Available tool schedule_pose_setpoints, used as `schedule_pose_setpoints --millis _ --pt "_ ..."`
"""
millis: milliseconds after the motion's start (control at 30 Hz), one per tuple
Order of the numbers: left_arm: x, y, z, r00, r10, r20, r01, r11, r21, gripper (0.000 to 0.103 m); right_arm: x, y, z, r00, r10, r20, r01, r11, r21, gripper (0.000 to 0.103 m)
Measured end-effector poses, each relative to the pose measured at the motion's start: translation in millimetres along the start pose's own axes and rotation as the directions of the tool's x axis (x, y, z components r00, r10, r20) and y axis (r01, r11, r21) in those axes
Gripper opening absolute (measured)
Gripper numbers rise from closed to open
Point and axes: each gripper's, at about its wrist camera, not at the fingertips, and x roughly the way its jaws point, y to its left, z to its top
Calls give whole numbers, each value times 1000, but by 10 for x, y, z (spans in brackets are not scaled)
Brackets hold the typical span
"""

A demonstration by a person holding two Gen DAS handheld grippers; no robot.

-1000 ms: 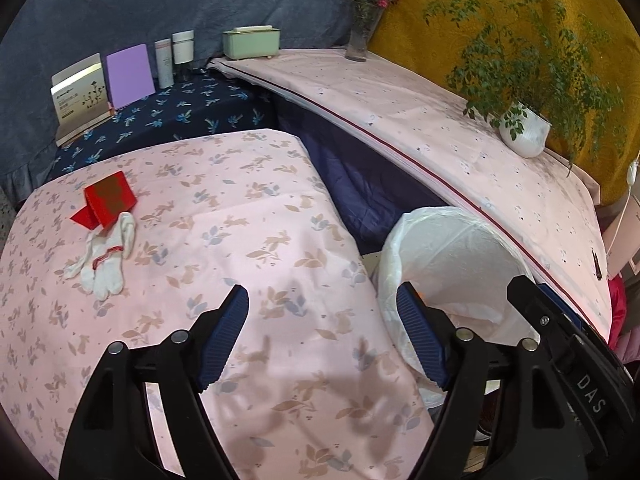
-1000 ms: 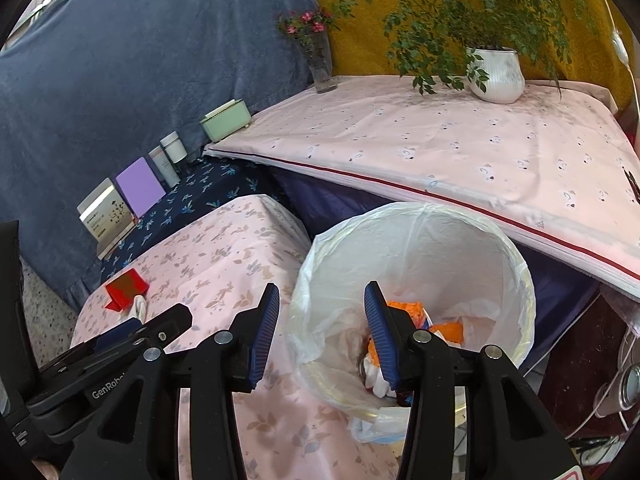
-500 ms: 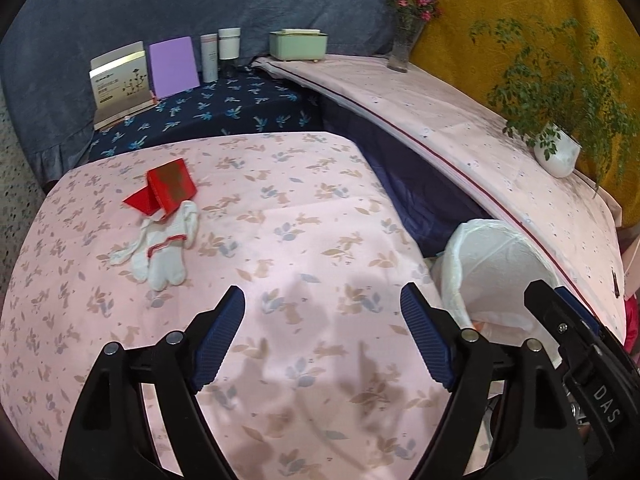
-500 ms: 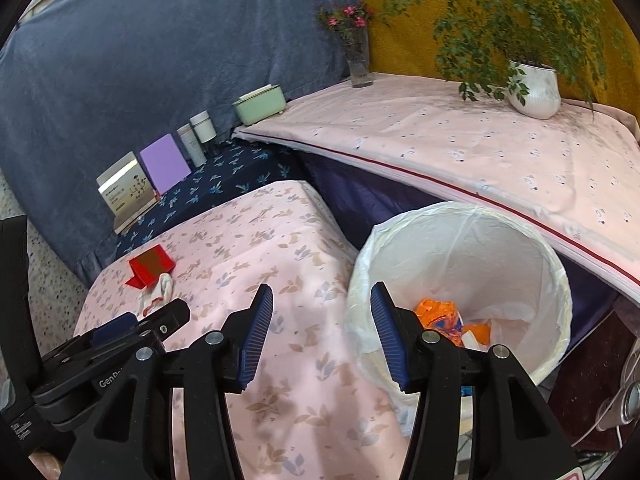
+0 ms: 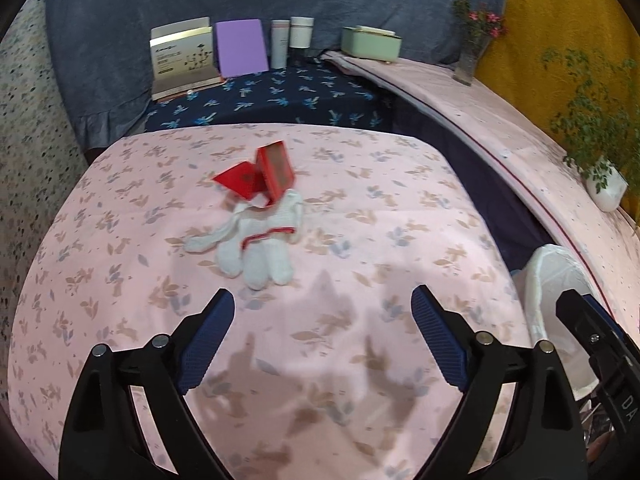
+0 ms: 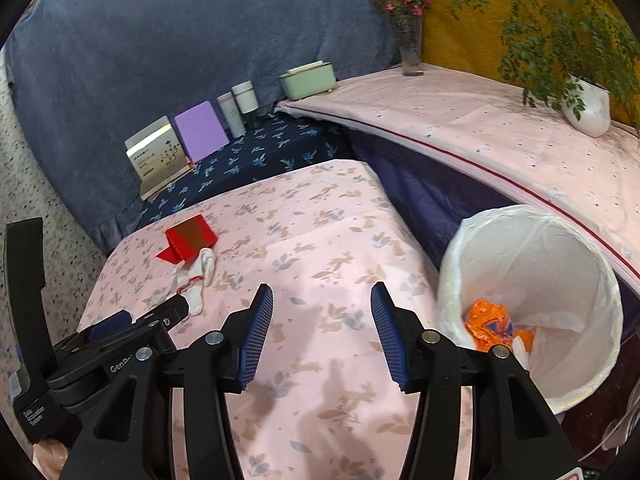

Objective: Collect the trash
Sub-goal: 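Withdraw both tools from the bin back over the table, then grasp the white glove with the left gripper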

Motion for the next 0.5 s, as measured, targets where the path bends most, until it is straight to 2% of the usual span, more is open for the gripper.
schedule_pose_setpoints --millis 267,500 --pt "297 394 105 997 70 -20 -70 998 -1 86 366 320 14 998 29 -49 -30 999 -31 50" --pt "670 647 213 995 86 -59 -87 996 -2 86 738 533 51 995 49 -87 -53 998 -46 50"
